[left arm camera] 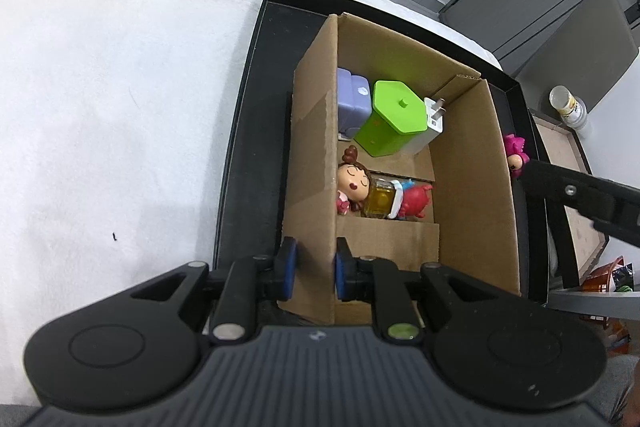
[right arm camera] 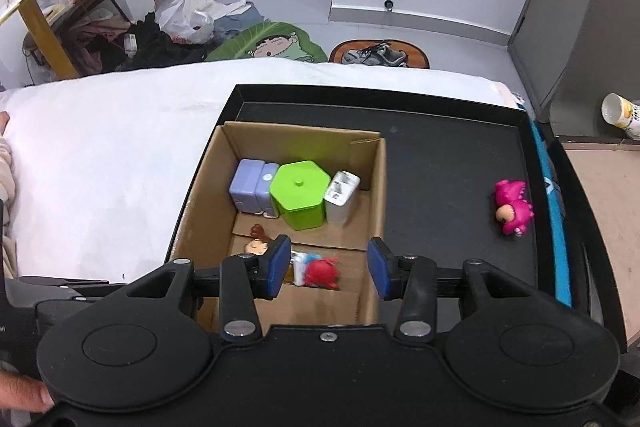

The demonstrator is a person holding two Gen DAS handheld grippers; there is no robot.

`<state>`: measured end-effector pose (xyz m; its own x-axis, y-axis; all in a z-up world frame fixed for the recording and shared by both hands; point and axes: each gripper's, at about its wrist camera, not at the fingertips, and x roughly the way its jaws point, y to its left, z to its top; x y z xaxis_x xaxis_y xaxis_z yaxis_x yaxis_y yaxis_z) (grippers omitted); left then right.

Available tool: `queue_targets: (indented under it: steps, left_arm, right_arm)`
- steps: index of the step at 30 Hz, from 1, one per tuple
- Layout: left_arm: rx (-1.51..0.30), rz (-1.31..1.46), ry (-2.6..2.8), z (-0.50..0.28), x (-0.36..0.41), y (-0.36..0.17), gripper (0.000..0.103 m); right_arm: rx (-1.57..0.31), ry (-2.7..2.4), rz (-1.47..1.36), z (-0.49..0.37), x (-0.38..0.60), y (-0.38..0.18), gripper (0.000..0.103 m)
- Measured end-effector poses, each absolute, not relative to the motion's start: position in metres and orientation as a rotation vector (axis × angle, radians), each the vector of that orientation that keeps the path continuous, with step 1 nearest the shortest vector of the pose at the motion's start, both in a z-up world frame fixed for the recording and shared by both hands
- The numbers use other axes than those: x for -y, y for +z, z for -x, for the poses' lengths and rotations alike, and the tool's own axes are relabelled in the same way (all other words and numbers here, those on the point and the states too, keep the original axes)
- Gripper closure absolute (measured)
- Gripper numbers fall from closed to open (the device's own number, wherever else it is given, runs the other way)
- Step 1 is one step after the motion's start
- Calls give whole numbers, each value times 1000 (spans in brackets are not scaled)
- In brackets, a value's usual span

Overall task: Organize rigid objects
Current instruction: 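Lower the crab into the box and open the right gripper, then move the right gripper back over the tray to the pink dinosaur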

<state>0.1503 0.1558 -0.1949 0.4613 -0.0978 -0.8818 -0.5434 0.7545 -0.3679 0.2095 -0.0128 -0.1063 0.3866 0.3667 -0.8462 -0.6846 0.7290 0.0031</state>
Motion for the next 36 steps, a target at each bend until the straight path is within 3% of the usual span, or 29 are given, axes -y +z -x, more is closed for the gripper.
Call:
queue_targets:
  steps: [13, 27, 36]
  left_arm:
    - [-1078, 679, 310, -152, -154, -195, 86]
    - [-1078, 676, 307, -151, -153, -196, 86]
    - [-1084, 674, 304, -151, -153, -197, 86]
  right_arm:
    - [-943, 629, 330, -236, 60, -97, 57]
    - [-982, 546, 269, -276, 102, -120, 47]
    - [-1009, 505, 191, -304, 119, -138, 46]
